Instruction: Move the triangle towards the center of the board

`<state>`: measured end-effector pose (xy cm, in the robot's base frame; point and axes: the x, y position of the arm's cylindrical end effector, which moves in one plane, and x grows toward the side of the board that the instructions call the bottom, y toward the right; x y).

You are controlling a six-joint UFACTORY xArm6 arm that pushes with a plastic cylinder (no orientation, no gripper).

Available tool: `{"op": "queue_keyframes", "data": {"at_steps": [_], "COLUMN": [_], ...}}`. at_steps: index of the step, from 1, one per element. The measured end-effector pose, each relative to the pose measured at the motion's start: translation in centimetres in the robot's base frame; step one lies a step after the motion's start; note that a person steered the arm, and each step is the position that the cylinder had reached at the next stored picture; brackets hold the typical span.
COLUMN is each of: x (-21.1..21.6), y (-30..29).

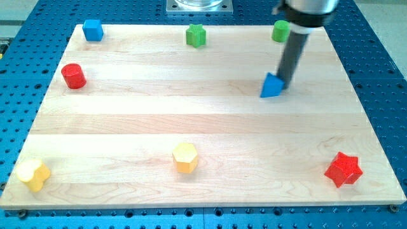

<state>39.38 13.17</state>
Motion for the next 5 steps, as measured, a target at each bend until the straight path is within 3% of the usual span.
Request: {"op": "queue_keyframes", "data": {"at_steps": [2,3,4,5], "x": [1.4,0.9,5.9,6.4], "y": [-14.7,-16.5,-16.4,-16.1]}}
